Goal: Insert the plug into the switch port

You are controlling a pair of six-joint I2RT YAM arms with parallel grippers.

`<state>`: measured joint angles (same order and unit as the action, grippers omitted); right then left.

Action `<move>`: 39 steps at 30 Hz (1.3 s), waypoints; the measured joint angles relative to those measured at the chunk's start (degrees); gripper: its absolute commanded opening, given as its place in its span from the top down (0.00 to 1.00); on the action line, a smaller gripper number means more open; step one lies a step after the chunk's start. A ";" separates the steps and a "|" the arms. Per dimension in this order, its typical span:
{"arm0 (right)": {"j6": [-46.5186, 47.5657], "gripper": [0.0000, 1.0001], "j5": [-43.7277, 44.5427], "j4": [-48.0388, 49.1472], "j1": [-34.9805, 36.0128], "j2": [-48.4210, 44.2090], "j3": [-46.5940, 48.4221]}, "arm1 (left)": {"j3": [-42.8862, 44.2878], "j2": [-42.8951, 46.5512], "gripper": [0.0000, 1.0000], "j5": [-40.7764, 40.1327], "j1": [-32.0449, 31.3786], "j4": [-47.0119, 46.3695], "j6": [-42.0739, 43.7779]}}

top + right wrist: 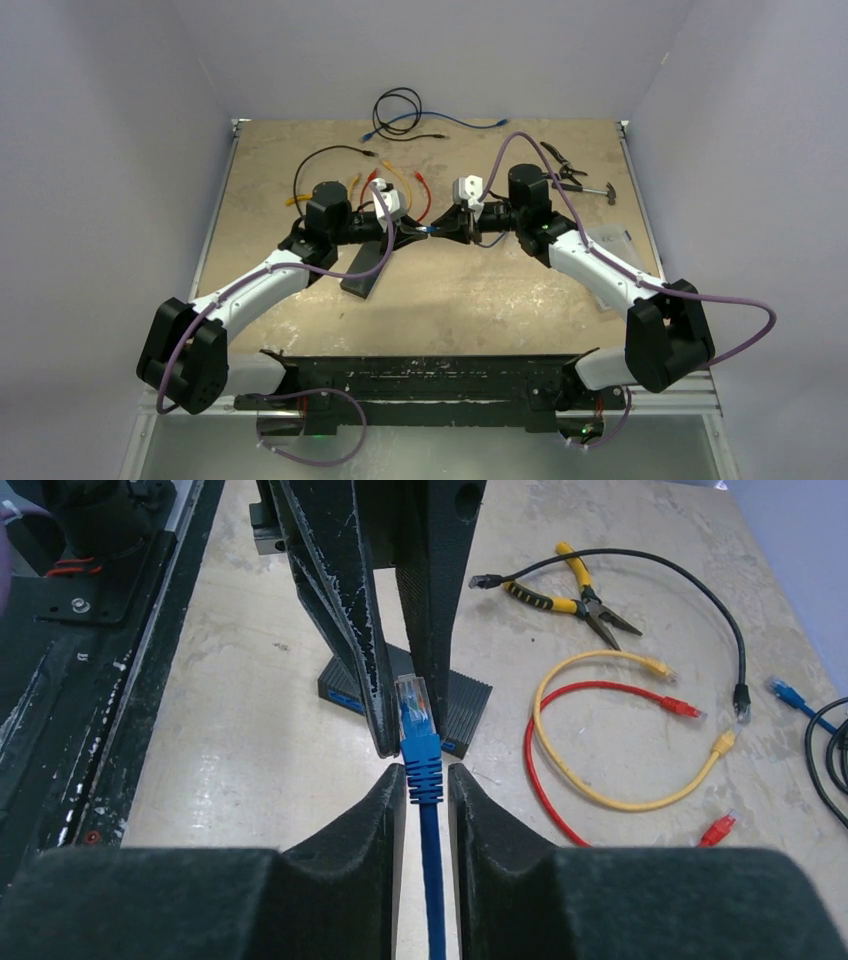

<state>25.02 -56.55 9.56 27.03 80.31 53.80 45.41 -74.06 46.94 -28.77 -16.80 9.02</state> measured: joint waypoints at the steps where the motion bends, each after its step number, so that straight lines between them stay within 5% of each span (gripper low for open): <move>1: 0.04 0.85 -0.04 -0.31 0.04 0.00 0.02 | 0.00 -0.09 1.00 0.00 0.00 -0.13 -0.11; 7: 1.03 0.98 -0.04 -2.19 0.24 0.00 0.63 | 0.00 -0.22 0.97 0.33 0.22 -0.31 -0.98; 11: 1.42 1.00 1.20 -2.27 0.31 0.00 0.61 | -0.04 -0.22 0.65 -1.44 0.17 -0.13 -1.05; 15: 0.33 0.99 4.70 0.04 0.35 0.00 -0.94 | -0.04 -0.07 0.55 -8.44 0.15 1.11 -2.47; 28: -7.87 1.00 23.82 7.19 6.99 7.54 -5.60 | 1.40 -0.61 0.46 -35.45 2.99 11.17 -12.68; 39: -15.82 1.00 34.34 14.51 13.75 16.90 -7.17 | 3.26 -12.26 0.46 -41.18 9.40 16.22 -20.96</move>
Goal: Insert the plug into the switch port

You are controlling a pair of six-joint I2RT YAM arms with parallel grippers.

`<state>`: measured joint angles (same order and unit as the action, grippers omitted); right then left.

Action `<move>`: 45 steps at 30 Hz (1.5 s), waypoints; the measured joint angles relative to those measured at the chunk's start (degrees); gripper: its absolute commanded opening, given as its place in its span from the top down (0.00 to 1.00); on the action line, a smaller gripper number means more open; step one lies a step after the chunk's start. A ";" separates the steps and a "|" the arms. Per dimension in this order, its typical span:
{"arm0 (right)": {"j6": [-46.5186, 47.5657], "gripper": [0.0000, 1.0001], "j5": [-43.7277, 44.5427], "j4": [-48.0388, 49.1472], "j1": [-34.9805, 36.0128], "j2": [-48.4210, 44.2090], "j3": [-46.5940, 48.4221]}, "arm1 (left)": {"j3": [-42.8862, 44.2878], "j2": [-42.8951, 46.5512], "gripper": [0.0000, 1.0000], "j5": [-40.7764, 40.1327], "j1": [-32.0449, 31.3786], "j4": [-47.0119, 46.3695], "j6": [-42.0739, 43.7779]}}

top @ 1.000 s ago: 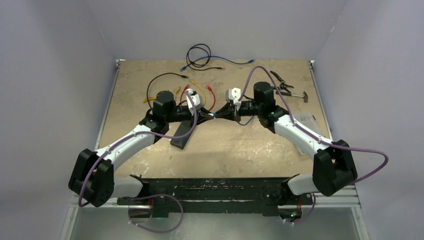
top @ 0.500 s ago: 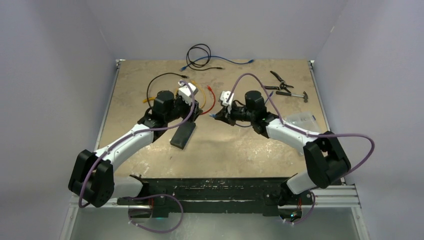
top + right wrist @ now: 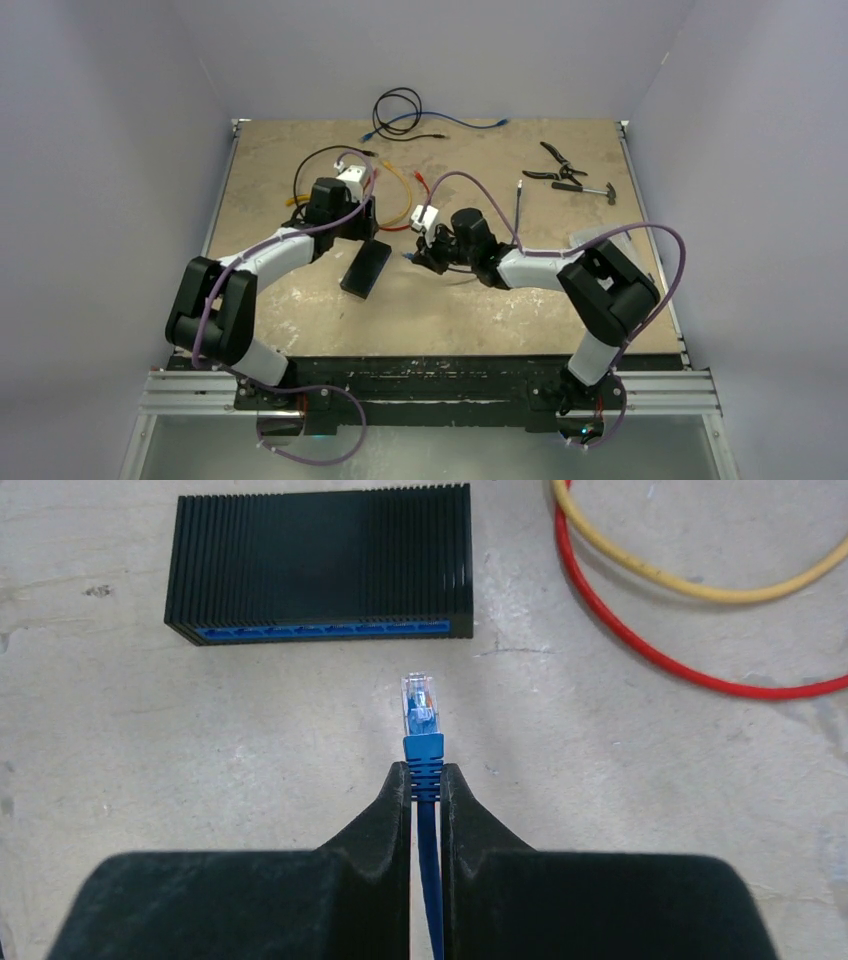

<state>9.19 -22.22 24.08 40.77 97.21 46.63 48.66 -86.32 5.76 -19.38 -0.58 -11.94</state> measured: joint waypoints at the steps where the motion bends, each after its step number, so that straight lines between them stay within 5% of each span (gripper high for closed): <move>1: -0.37 1.00 0.72 0.50 0.39 0.83 0.00 | 0.00 -0.92 0.47 -0.04 0.35 0.33 -0.63; 28: -1.03 1.00 12.87 6.01 6.10 10.91 2.60 | -0.68 -8.44 0.50 14.93 7.13 1.18 -9.09; 45: -0.87 1.00 15.65 10.75 6.86 13.44 3.30 | -1.29 -9.46 0.54 17.62 7.80 0.50 -10.21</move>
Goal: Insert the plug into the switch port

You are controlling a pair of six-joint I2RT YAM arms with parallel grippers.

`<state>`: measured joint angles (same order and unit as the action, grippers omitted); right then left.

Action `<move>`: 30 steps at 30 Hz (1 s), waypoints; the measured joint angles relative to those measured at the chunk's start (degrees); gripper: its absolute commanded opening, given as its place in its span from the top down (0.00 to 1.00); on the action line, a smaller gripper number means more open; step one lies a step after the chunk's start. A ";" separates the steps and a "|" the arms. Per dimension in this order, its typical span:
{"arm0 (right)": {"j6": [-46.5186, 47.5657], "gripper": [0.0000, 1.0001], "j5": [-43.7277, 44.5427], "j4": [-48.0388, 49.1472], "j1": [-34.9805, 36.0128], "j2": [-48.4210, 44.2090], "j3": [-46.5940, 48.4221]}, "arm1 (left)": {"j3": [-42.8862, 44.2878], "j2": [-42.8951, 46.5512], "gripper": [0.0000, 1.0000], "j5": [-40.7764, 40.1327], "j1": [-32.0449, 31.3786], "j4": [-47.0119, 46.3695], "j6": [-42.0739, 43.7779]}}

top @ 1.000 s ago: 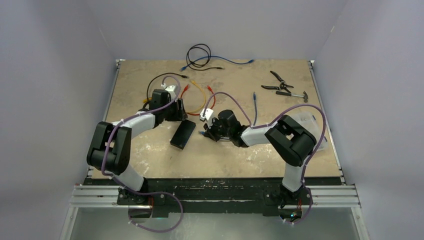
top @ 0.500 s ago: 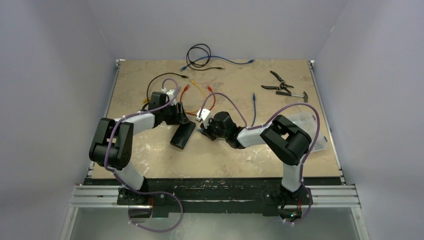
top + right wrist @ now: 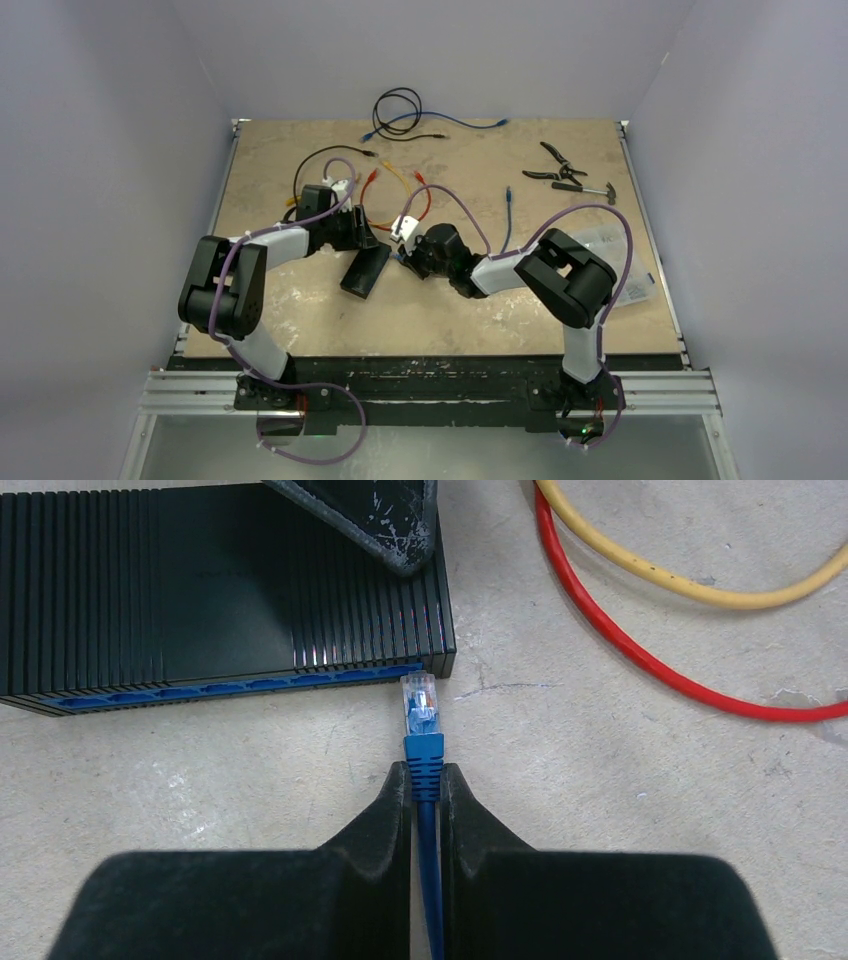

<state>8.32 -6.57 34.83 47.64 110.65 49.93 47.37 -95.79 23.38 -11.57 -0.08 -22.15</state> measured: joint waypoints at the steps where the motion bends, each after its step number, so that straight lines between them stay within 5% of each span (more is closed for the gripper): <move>1: 0.09 1.00 0.00 0.00 0.07 0.00 0.00 | -0.07 0.00 0.54 0.07 0.02 -0.07 -0.02; 30: 1.14 1.00 4.70 1.44 2.16 -0.02 -0.11 | -0.15 -1.46 0.56 2.14 0.74 -2.10 -1.31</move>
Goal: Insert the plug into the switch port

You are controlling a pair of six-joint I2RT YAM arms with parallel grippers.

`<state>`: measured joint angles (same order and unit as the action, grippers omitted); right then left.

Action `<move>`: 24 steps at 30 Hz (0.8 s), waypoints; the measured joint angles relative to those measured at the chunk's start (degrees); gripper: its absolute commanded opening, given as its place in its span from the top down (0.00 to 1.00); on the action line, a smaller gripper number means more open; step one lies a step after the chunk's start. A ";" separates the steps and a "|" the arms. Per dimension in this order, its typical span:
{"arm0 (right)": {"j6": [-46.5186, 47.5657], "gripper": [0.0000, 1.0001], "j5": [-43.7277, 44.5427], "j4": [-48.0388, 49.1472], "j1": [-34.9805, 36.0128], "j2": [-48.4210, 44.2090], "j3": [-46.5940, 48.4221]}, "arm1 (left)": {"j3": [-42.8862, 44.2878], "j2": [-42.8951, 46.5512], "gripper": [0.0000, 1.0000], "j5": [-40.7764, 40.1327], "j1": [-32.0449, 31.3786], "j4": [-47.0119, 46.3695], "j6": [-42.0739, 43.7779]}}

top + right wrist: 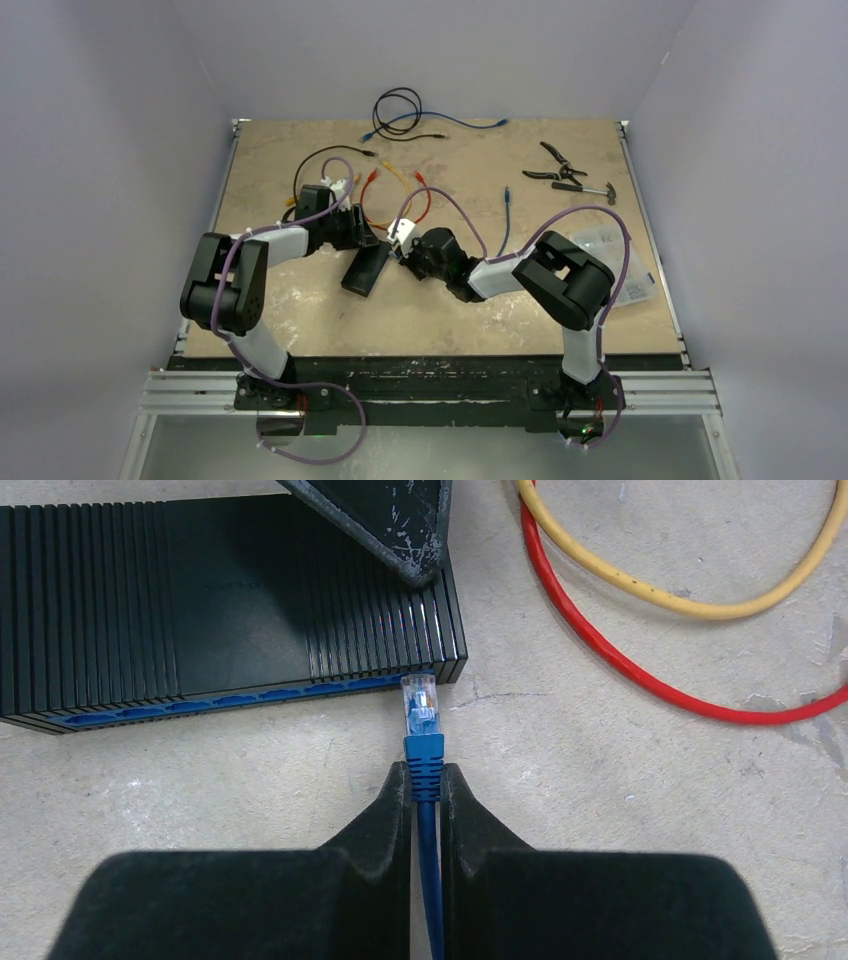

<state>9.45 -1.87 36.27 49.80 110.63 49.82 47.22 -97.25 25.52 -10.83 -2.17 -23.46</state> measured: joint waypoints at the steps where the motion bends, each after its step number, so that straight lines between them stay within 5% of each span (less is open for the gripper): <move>1: 0.04 1.00 0.04 0.13 0.00 0.00 -0.04 | 0.00 -0.04 0.57 0.09 0.02 -0.11 0.00; 24: 3.63 1.00 1.38 1.09 1.22 0.00 -0.24 | 0.55 -1.33 0.58 2.40 0.66 -0.50 -0.17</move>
<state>13.08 -0.49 37.36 51.03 110.63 49.58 47.77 -98.59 27.92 -10.17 -2.68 -23.64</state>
